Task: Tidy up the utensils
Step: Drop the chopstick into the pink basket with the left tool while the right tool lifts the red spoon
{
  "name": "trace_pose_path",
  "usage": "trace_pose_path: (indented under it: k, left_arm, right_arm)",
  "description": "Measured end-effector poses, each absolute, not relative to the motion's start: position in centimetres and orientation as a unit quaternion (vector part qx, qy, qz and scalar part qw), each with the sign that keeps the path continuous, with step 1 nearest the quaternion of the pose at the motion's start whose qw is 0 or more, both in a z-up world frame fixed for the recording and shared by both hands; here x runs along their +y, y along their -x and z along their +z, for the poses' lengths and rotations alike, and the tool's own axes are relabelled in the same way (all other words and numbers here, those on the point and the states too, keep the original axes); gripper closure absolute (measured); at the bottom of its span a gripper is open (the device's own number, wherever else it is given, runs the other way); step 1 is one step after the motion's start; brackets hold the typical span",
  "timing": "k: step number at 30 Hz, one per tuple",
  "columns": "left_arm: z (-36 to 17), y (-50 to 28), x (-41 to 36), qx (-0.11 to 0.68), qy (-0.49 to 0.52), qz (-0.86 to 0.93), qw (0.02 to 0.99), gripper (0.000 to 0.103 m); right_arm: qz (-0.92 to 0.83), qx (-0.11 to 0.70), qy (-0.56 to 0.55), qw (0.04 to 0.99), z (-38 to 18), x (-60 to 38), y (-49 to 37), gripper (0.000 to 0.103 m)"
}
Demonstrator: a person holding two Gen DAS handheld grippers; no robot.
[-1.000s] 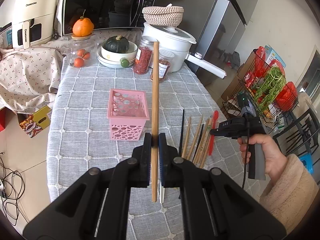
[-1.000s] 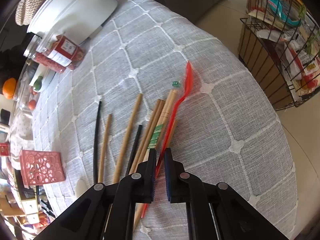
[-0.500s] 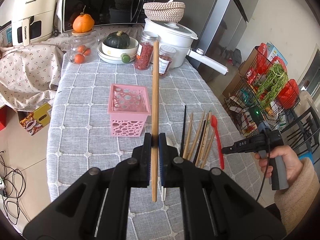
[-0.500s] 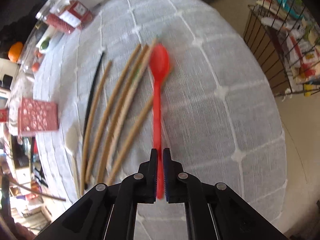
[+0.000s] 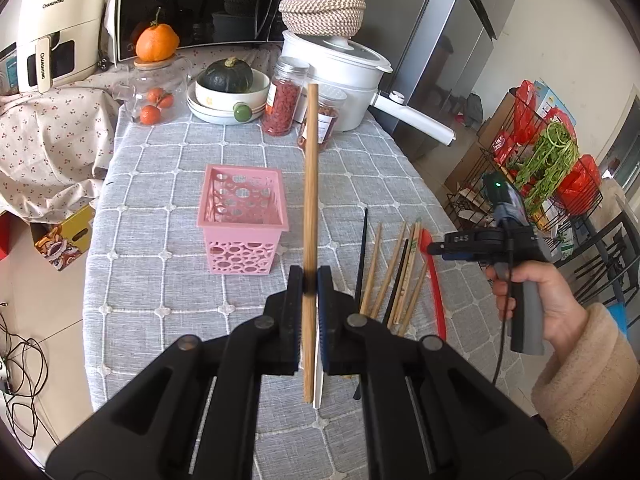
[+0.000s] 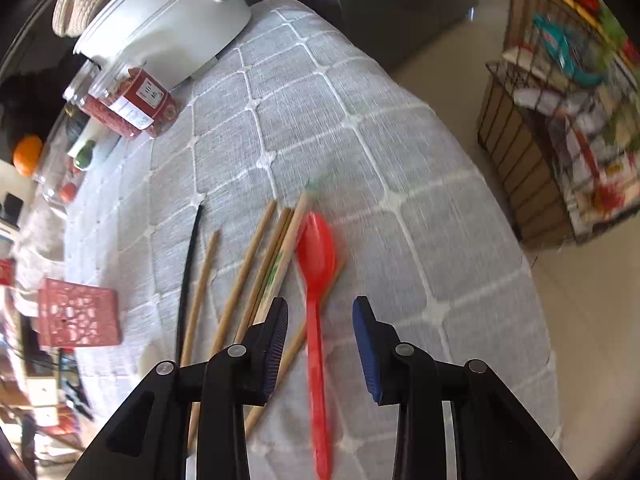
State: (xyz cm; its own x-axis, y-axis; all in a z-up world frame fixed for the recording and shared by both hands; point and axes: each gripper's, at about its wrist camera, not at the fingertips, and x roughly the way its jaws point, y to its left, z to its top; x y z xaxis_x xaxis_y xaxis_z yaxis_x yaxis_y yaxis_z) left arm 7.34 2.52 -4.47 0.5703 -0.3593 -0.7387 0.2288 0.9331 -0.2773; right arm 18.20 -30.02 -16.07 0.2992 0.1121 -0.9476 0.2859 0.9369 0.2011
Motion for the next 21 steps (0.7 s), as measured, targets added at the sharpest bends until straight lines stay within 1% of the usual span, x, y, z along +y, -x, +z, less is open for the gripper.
trace_pose_path:
  k: [4, 6, 11, 13, 15, 18, 21]
  left_arm:
    - [-5.1, -7.6, 2.2, 0.444, 0.07, -0.167, 0.878, 0.095]
    - [-5.3, -7.7, 2.1, 0.448, 0.068, -0.167, 0.876, 0.095]
    - [-5.4, -8.0, 2.0, 0.45, 0.071, -0.166, 0.875, 0.095]
    - [-5.4, -8.0, 1.8, 0.449, 0.07, -0.166, 0.875, 0.095]
    - [-5.3, -8.0, 1.7, 0.445, 0.068, -0.165, 0.877, 0.095]
    - [-5.1, -7.9, 1.9, 0.438, 0.065, -0.158, 0.883, 0.095]
    - [-4.6, -7.9, 2.5, 0.426, 0.074, -0.152, 0.889, 0.095]
  right_arm:
    - [-0.08, 0.585, -0.069, 0.804, -16.8, -28.3, -19.8, 0.069]
    - [-0.078, 0.585, -0.057, 0.805, -17.1, -28.4, -20.2, 0.069]
    - [-0.052, 0.571, -0.068, 0.816, -17.1, -28.8, -20.9, 0.07]
    - [-0.042, 0.562, -0.074, 0.823, -17.5, -28.7, -21.1, 0.08]
    - [-0.036, 0.554, -0.074, 0.828, -17.5, -28.8, -21.0, 0.095]
    - [-0.019, 0.551, -0.093, 0.829, -17.0, -29.0, -21.1, 0.101]
    - [-0.017, 0.54, -0.1, 0.835, -15.6, -29.0, -20.4, 0.101]
